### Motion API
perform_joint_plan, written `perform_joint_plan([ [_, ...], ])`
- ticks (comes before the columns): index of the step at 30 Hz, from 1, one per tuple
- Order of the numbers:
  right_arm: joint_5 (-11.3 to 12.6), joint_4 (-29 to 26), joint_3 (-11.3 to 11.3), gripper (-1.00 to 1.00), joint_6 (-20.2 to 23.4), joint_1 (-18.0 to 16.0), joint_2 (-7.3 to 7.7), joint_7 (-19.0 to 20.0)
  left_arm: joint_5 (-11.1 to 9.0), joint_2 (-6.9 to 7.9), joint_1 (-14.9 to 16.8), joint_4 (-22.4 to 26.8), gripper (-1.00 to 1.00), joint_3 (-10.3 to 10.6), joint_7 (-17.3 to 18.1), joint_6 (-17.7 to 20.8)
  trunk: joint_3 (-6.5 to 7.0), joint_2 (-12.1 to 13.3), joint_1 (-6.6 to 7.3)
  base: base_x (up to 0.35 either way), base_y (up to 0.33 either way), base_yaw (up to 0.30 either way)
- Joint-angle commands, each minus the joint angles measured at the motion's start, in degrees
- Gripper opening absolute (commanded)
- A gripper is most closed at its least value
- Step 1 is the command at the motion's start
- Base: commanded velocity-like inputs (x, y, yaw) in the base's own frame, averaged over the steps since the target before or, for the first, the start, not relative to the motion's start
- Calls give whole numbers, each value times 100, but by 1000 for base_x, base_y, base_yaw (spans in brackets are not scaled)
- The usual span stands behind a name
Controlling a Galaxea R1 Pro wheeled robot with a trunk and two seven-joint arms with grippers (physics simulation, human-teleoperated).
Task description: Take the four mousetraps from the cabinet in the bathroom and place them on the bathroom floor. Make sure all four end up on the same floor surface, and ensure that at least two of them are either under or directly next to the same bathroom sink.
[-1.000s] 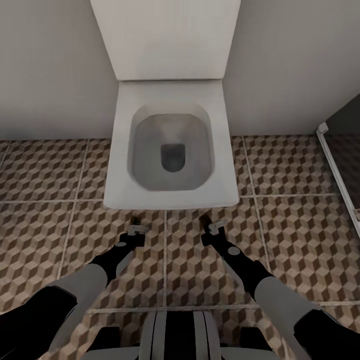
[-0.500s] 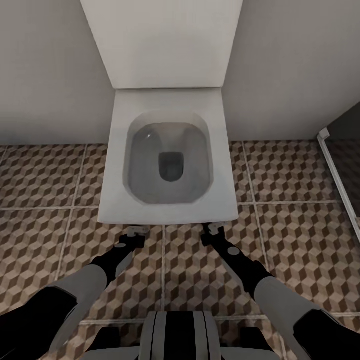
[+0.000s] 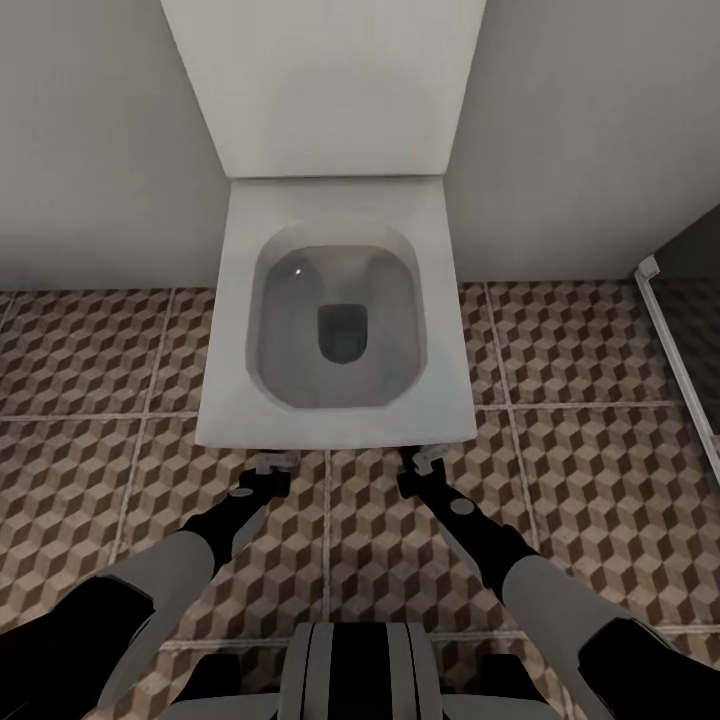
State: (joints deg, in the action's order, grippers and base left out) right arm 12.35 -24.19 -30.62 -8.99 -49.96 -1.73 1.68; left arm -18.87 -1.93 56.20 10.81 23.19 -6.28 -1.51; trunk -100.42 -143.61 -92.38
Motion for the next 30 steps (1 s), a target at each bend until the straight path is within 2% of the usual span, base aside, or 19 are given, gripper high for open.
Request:
perform_joint_plan([
  [1,72,33,-28,-100,-31,-5,1,29,-109,0,-6,-59,-100,125,-93,46,-3,0,-1,0,0,0],
  [10,73,162,-23,-100,-33,-5,-4,34,-114,-12,-14,-58,-100,125,-93,46,-3,0,-1,0,0,0],
  [21,75,235,-23,-100,-35,-5,-3,34,-110,-95,-21,-62,-100,125,-93,46,-3,0,-1,0,0,0],
  [22,75,234,-23,100,-36,-5,-3,34,-109,-95,-21,-62,-100,125,-93,46,-3,0,-1,0,0,0],
  [30,75,234,-23,100,-41,-5,-3,34,-111,-97,-25,-91,-100,125,-93,46,-3,0,-1,0,0,0],
])
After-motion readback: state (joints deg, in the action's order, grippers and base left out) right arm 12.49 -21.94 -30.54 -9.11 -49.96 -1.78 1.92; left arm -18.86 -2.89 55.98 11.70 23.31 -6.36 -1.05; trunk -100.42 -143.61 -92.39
